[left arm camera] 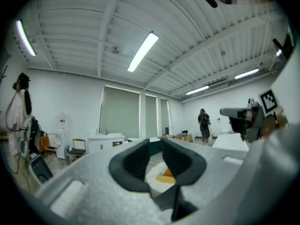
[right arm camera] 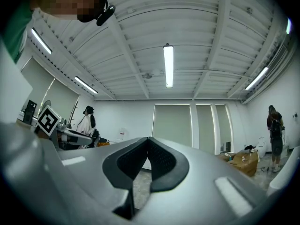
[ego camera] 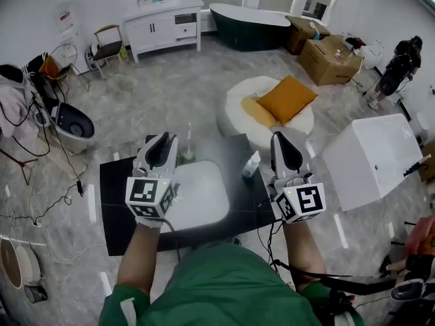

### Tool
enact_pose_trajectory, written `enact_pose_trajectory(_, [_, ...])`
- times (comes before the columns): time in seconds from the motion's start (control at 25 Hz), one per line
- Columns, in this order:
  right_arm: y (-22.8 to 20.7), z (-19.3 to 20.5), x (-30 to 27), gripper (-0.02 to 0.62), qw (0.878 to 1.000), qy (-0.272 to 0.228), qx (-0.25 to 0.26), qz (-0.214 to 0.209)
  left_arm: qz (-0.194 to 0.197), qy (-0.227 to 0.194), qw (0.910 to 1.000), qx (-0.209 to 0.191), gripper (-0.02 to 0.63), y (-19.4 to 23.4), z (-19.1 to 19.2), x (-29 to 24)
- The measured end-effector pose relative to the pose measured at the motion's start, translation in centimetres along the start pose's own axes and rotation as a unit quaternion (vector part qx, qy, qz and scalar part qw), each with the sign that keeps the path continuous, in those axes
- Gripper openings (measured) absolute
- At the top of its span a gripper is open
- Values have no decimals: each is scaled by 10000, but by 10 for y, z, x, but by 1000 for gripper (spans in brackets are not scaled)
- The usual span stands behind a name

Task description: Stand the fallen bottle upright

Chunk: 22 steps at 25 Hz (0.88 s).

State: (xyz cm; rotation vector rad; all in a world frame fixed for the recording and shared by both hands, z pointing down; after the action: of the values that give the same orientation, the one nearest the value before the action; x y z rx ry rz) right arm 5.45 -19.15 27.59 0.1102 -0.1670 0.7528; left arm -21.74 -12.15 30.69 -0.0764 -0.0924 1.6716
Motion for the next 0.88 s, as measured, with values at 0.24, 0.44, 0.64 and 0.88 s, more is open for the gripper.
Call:
enact_pose_trajectory(0.24, [-2, 11, -5, 2, 9998, 197, 74, 11, -7, 63, 10000, 25, 78, 3, 10, -8])
enact_pose_trajectory(0.44, [-3, 19, -7, 2, 9997, 248, 58, -11, 9, 151, 9998, 101, 78, 5, 17, -11])
enact_pose_trajectory(0.64, [-9, 21, -8, 2, 9996, 285, -44, 13, -11, 184, 9998, 96, 78, 4, 17, -13])
enact_pose_trajectory(0.88, [-15, 26, -10, 2, 9993, 343, -110, 34, -19, 209, 9997, 104, 78, 3, 20, -17])
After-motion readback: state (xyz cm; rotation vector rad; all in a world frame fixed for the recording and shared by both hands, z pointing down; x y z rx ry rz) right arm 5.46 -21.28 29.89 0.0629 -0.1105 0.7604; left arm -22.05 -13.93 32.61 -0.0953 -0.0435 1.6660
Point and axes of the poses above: the fingertips, and each gripper's own axes: x backward along the fingers, y to its left, z out of its underside, the point moved 5 cm from there along x, backward along the fingers, and after that the axes turned 3 degrees about -x, right-handed, at the moved point
